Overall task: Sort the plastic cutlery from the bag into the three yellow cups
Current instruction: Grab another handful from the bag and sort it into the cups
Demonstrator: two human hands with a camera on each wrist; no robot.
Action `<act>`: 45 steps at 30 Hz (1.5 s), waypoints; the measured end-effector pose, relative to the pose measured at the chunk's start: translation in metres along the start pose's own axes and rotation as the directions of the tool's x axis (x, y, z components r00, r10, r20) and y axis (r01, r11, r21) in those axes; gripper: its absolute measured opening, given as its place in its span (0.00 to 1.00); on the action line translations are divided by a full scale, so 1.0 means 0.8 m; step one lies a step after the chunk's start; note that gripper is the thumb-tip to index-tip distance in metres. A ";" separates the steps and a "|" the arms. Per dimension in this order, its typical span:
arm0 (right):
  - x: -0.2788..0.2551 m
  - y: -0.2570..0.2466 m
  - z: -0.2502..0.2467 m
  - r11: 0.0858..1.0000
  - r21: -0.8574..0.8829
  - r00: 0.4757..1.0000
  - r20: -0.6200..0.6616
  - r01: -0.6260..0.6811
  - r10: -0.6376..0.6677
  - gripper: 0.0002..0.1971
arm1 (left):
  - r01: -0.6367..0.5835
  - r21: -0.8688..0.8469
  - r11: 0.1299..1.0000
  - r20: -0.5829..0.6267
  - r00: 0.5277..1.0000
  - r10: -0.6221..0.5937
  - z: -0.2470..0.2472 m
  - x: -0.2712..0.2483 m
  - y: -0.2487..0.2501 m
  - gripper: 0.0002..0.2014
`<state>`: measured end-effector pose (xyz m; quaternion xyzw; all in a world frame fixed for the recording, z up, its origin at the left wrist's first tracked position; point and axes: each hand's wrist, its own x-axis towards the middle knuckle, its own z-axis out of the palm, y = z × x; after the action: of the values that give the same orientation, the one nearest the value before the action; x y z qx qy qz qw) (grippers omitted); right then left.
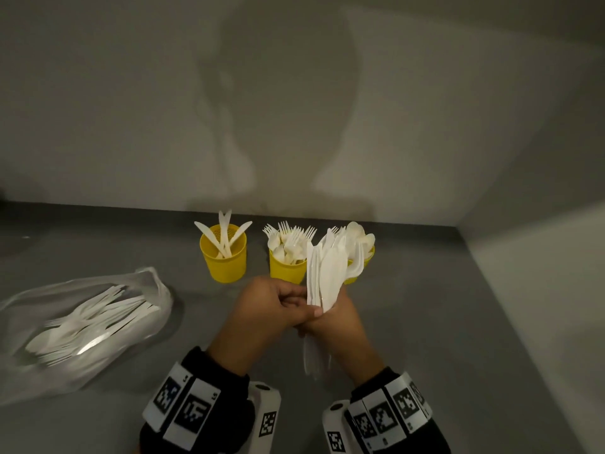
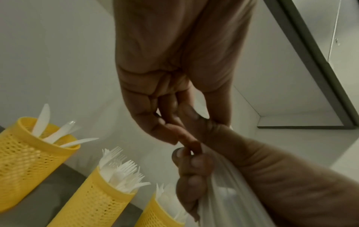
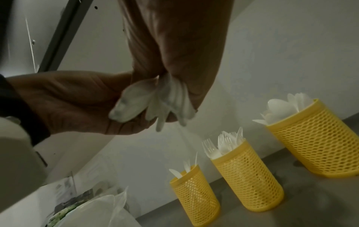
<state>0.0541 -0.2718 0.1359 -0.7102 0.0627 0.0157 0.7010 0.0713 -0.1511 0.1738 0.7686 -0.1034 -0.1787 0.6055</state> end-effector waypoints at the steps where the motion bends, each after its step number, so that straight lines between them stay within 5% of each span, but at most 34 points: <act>1: 0.002 0.002 0.002 1.000 -0.002 1.000 0.011 -0.012 0.012 0.10 | 0.013 0.027 1.000 -0.007 1.000 -0.013 -0.003 0.002 -0.002 0.13; 4: 0.008 0.007 0.009 1.000 -0.004 1.000 0.028 -0.002 0.002 0.05 | 0.038 0.102 0.994 -0.049 0.998 -0.033 -0.011 0.008 -0.007 0.04; 8: 0.016 0.009 0.018 0.996 0.085 0.999 -0.035 -0.020 0.023 0.21 | 0.066 0.044 0.997 -0.085 0.994 -0.062 -0.021 0.014 -0.015 0.07; 14: 0.022 0.005 0.023 0.989 0.147 0.999 -0.027 -0.021 0.025 0.30 | 0.108 -0.163 0.981 -0.134 0.982 -0.130 -0.029 0.019 -0.020 0.06; 19: 0.016 -0.002 0.016 0.978 0.208 0.994 -0.098 -0.027 0.048 0.21 | 0.138 -0.361 0.922 -0.117 0.975 -0.191 -0.036 0.025 -0.023 0.04; 25: 0.013 -0.005 0.010 0.930 0.366 0.990 -0.115 -0.032 0.079 0.09 | 0.046 -0.489 0.871 -0.128 0.984 -0.124 -0.052 0.034 -0.025 0.07; 31: 0.022 0.001 0.003 0.912 0.410 0.981 -0.165 -0.028 0.105 0.09 | 0.001 -0.508 0.861 -0.113 0.991 -0.068 -0.072 0.050 -0.025 0.09; 34: 0.025 0.002 0.002 0.915 0.404 0.980 -0.175 -0.015 0.094 0.08 | -0.047 -0.507 0.861 -0.200 0.978 -0.065 -0.086 0.059 -0.023 0.09; 38: 0.025 0.001 0.000 0.914 0.406 0.976 -0.197 -0.010 0.098 0.07 | -0.157 -0.266 0.951 -0.502 0.865 0.002 -0.125 0.091 -0.036 0.09; 41: 0.026 0.000 0.003 0.921 0.389 0.973 -0.204 -0.023 0.110 0.07 | -0.078 -0.042 0.996 -0.606 0.795 0.037 -0.141 0.119 -0.060 0.10; 45: 0.026 -0.003 0.009 0.912 0.408 0.974 -0.184 -0.049 0.135 0.07 | 0.158 0.149 0.976 -0.519 0.853 -0.059 -0.139 0.149 -0.100 0.15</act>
<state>0.0754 -0.2659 0.1360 -0.5453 0.1711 -0.0389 0.8196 0.2206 -0.0766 0.1011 0.8460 0.0884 0.0082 0.5257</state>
